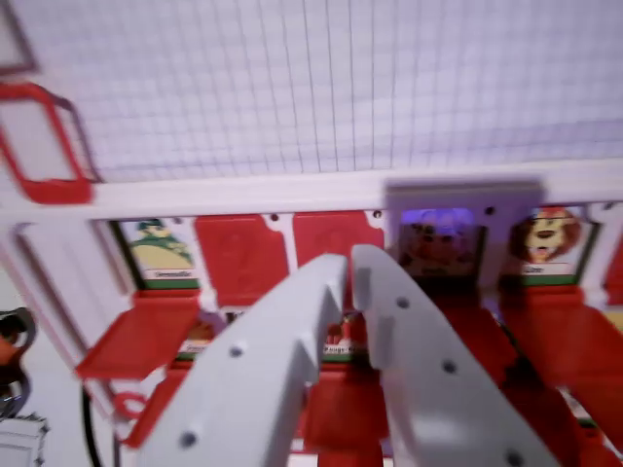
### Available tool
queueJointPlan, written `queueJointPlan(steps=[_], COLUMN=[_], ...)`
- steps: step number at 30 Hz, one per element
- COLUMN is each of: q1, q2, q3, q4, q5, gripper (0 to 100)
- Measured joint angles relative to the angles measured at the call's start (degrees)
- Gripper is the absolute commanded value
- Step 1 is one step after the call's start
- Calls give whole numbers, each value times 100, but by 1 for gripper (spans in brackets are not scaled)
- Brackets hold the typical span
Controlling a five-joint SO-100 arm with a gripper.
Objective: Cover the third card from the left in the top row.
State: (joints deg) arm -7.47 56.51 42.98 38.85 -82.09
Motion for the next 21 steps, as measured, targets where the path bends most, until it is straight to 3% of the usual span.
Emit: queueJointPlan(steps=[9,15,21], q1=[9,264,369], q2=[1626,2839,3753], q3=[1564,2821,3234], q4=[220,290,993], q5=[-255,-589,-659], gripper=[0,0,0])
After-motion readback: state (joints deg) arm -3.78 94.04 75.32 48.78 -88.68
